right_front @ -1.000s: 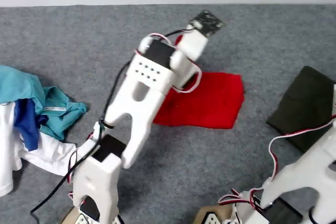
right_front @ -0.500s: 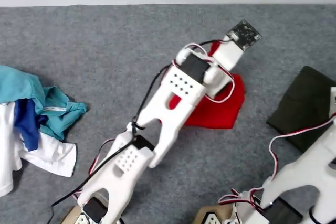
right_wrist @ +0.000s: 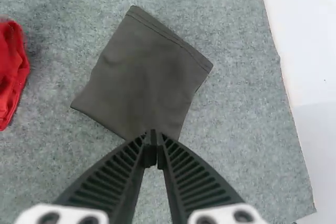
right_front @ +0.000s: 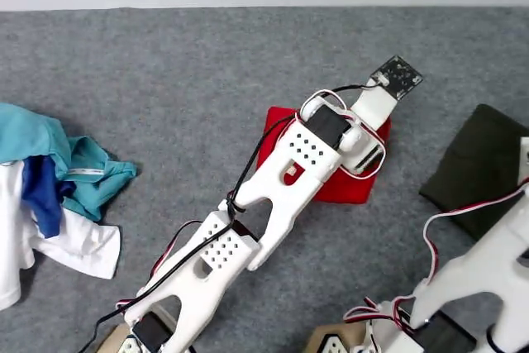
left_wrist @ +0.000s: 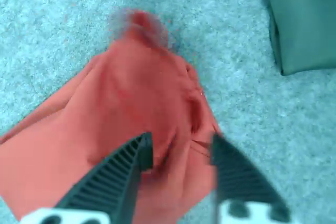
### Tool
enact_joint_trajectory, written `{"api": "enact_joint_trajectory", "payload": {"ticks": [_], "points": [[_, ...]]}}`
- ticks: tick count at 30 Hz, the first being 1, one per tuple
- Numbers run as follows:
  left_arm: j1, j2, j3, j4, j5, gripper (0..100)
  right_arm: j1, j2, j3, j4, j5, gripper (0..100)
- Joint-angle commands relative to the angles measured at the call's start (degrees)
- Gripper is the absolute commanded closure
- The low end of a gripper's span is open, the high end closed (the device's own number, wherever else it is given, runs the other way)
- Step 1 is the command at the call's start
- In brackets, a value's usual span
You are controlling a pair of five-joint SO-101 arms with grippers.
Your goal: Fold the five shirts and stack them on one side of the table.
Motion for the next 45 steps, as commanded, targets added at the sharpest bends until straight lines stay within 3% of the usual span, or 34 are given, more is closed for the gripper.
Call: {"api": "enact_joint_trajectory", "payload": {"ticks": [1, 8, 14, 25, 30, 38, 45], "points": [[0.26, -2.20, -3.56, 0.70, 0.88, 73, 0.57, -1.27, -0.26, 2.33, 0.18, 99.0], [-2.29, -7.91, -10.68, 7.91, -1.93, 76, -0.40, -1.27, 3.52, 2.33, 0.09, 99.0], [-10.11, -13.45, -12.26, 9.23, -5.10, 97, -7.60, -1.01, 13.36, 2.15, -0.97, 99.0], [-31.03, -22.33, -11.47, 9.49, -5.89, 99, -31.69, 9.10, 17.05, -3.12, -28.22, 99.0], [-38.07, -30.24, 1.45, 9.49, -10.55, 99, -40.92, 15.52, 17.05, -9.89, -37.89, 99.0], [-40.26, -48.70, 33.36, 9.14, -10.90, 99, -50.07, 23.08, 17.05, -26.07, -38.15, 99.0], [-41.05, -57.85, 48.22, 8.62, -10.99, 99, -54.20, 31.69, 17.05, -37.41, -37.45, 99.0]]}}
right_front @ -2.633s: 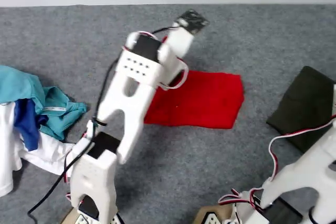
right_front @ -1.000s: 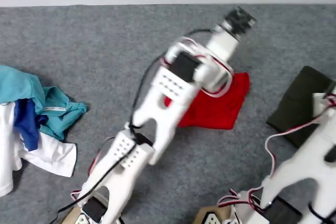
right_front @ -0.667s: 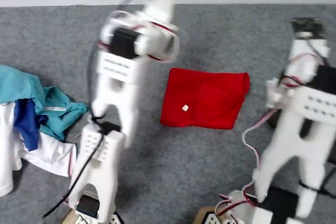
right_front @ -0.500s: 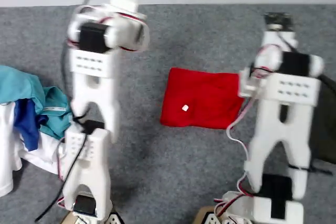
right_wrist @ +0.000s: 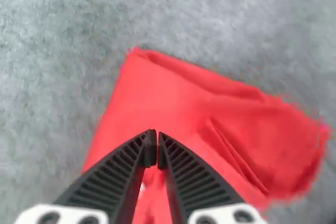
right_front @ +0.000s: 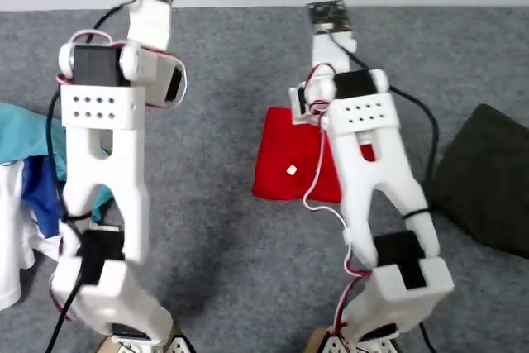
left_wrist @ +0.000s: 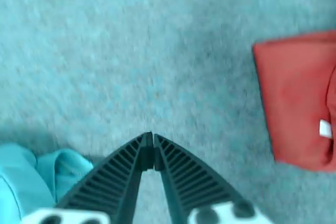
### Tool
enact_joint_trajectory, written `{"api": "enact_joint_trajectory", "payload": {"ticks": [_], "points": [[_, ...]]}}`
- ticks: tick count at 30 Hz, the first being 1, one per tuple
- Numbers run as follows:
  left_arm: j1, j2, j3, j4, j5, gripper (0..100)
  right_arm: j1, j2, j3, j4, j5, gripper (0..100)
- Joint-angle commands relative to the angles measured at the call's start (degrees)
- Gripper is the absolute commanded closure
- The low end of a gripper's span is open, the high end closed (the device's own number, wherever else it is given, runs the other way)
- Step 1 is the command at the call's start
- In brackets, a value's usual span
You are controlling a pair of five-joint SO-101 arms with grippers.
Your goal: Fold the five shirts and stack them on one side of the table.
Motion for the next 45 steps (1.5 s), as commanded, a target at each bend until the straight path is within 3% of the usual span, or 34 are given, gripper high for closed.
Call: {"api": "enact_joint_trajectory", "payload": {"ticks": [1, 10, 15, 24, 29, 33, 38, 45], "points": [[-1.41, -5.63, 4.88, 0.18, -0.79, 99, -1.10, 3.38, -0.62, -4.44, 1.41, 99.0], [-6.68, -8.00, 10.68, -1.93, -0.70, 99, 0.92, 13.49, -0.62, 0.40, 4.31, 99.0], [-6.42, -7.91, 10.68, -1.76, -0.70, 99, 6.02, 14.73, -1.05, 9.71, 4.92, 99.0], [-6.24, -7.56, 10.68, -1.85, -0.53, 99, 15.25, 11.82, -5.98, 35.03, 14.77, 99.0], [-6.24, -7.47, 10.68, -1.85, -0.44, 99, 18.07, 7.25, -6.51, 35.47, 16.18, 99.0], [-6.24, -7.47, 10.86, -1.85, -0.44, 99, 14.02, 3.74, -6.51, 34.95, 15.74, 99.0], [-6.77, -8.00, 12.18, -1.85, -0.53, 99, 1.19, 2.68, -6.51, 34.42, 15.65, 99.0], [-15.03, -8.00, 12.18, -1.85, -0.62, 99, -11.82, 7.16, -6.33, 26.95, 15.65, 99.0]]}}
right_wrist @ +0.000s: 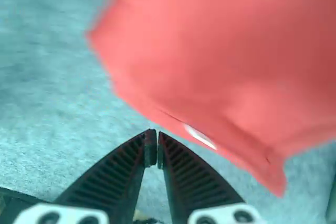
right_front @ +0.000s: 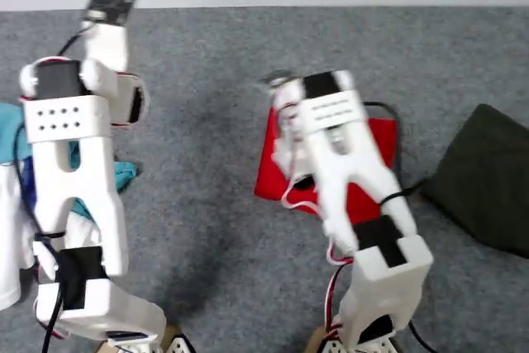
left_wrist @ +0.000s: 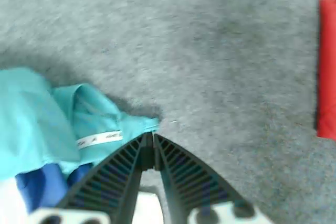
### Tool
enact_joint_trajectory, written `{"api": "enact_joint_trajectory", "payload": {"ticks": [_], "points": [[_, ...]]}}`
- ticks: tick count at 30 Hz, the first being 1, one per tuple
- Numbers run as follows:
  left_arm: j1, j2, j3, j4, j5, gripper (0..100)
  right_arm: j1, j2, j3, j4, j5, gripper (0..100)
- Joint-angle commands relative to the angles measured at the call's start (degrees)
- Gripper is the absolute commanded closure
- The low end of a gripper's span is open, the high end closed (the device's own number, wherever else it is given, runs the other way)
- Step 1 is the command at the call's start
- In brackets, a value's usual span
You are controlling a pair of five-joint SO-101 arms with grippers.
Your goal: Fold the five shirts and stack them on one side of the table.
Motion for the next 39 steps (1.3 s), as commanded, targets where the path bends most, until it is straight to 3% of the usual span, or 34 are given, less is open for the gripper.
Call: {"api": "enact_joint_trajectory", "payload": {"ticks": [1, 7, 16, 25, 29, 34, 39], "points": [[-4.04, -2.90, -0.13, -1.14, -0.53, 99, -3.74, 2.33, -2.90, -4.00, 0.18, 99.0], [-7.82, -2.90, -0.13, -1.14, -0.53, 99, -3.21, 14.64, -3.25, -4.18, 0.26, 99.0], [-7.82, -3.25, -0.48, 0.97, -0.53, 99, -1.98, 8.84, -22.95, 5.67, 0.35, 99.0], [-7.82, -11.52, -0.04, 1.41, -0.53, 99, 12.88, 4.79, -24.62, 5.76, 0.35, 99.0], [-7.82, -11.34, 0.31, 1.58, -0.53, 99, 19.74, 5.23, -24.62, 5.67, -3.78, 98.7], [-7.82, -11.16, 3.65, 1.41, -0.53, 99, 24.31, 9.98, -24.62, 5.67, -5.63, 85.0], [-7.74, -11.08, 5.32, 1.32, -0.53, 99, 26.42, 14.20, -24.88, 4.79, -6.59, 84.8]]}}
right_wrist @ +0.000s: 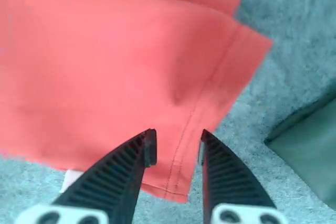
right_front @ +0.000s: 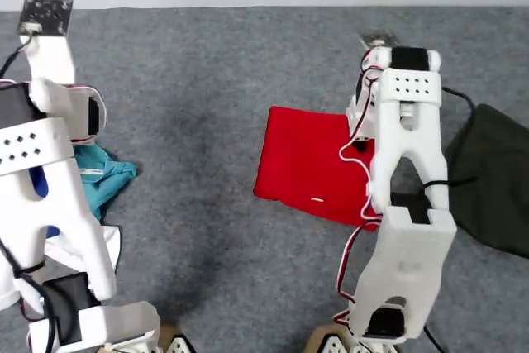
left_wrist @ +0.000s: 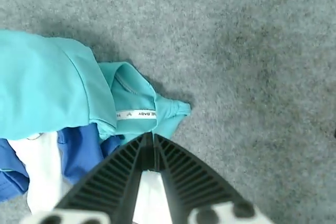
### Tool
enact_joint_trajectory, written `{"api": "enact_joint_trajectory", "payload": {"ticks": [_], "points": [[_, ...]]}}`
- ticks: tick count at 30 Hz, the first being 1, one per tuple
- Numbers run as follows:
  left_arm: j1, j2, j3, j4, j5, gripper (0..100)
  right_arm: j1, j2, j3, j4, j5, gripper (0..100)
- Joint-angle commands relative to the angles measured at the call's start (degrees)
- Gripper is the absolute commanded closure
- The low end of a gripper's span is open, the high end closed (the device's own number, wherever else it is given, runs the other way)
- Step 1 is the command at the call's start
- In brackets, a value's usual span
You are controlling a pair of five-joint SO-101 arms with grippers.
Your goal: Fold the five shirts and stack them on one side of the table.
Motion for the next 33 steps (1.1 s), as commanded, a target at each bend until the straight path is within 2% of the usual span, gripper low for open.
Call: {"api": "enact_joint_trajectory", "payload": {"ticks": [1, 9, 17, 21, 25, 33], "points": [[-0.26, -1.76, 0.13, 0.70, -0.53, 99, 1.89, 0.31, -3.08, 0.92, -0.88, 84.9], [-0.26, -1.76, 0.13, 0.70, -0.53, 99, 3.47, 2.15, -3.08, -7.43, -0.88, 84.8], [-0.26, -1.76, 3.30, 0.70, -0.62, 99, 3.21, 10.15, -3.08, -13.93, -1.14, 84.9], [-0.26, -1.76, 5.58, 0.70, -0.62, 99, 0.66, 11.47, -3.16, -13.67, -1.14, 86.9], [-0.26, -1.76, 5.93, 0.62, -0.62, 99, -0.66, 11.12, -5.71, -12.62, -0.97, 99.6], [-0.26, -1.76, 5.93, 0.62, -0.70, 99, -0.75, 11.03, -17.67, -7.60, -0.88, 98.8]]}}
